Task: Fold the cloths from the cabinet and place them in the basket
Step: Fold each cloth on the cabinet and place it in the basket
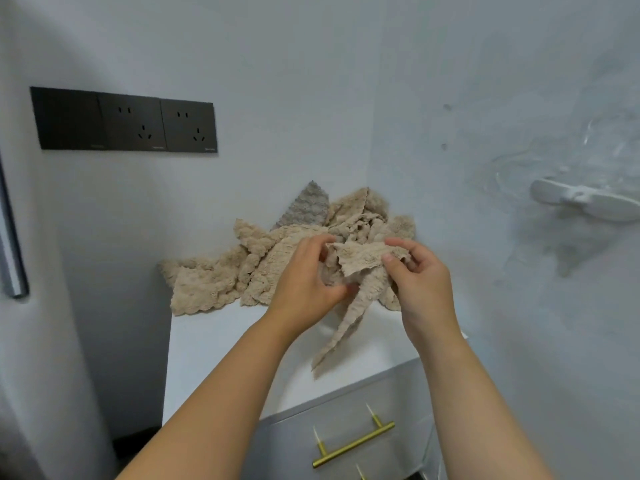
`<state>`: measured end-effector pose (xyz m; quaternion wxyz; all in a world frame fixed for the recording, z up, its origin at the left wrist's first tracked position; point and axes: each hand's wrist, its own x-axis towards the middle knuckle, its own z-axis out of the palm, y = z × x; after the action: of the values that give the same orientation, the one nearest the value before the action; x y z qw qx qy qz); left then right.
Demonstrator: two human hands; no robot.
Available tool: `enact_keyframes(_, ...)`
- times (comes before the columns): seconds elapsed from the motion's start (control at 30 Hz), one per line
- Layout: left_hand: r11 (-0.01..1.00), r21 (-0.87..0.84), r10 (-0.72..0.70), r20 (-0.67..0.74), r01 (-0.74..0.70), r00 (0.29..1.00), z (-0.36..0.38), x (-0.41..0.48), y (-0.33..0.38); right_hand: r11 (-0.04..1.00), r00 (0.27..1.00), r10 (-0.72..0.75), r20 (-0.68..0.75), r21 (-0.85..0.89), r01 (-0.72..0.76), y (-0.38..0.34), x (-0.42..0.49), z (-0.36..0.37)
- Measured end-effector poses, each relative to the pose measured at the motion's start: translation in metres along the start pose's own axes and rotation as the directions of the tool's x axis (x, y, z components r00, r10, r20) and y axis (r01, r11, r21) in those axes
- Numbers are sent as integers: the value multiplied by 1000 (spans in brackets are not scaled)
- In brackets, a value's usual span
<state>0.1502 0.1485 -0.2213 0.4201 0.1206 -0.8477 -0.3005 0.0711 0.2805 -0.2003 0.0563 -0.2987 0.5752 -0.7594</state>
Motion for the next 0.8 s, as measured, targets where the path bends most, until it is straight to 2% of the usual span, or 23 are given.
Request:
enact_keyframes(0.2,991,-131,44,21,-41,999,-2,9,23,985,995,55,86,159,-68,-10,3,-9)
enact_keyframes(0.3,976,-212,-31,96,51,995,-4,13,31,993,992,36,123,109,-49,-10,3,-13)
enact_keyframes(0.37,955,-269,-107,68,121,992,-9,18,32,999,983,44,180,-34,-38,-10,6,-18)
enact_keyframes(0.43,928,-319,-192,30,191,981,-12,21,31,939,961,121,247,-343,-30,-9,10,-25)
enact_keyframes(0.53,919,-293,-251,75,262,965,-12,21,31,641,943,234,238,-767,34,0,17,-31)
enact_keyframes(0.57,908,-298,-281,85,294,956,-11,21,29,545,953,228,199,-837,45,5,18,-31)
enact_keyframes(0.6,882,-333,-323,88,333,942,-9,21,27,493,962,218,163,-870,36,10,18,-31)
enact_keyframes(0.63,846,-380,-368,88,373,926,-9,21,27,487,968,213,134,-873,14,15,18,-33)
enact_keyframes(0.67,812,-418,-414,78,407,907,-6,21,25,533,971,220,98,-846,-35,20,17,-35)
enact_keyframes(0.8,805,-250,-533,95,538,841,-3,18,17,805,959,272,-82,-527,-273,20,17,-45)
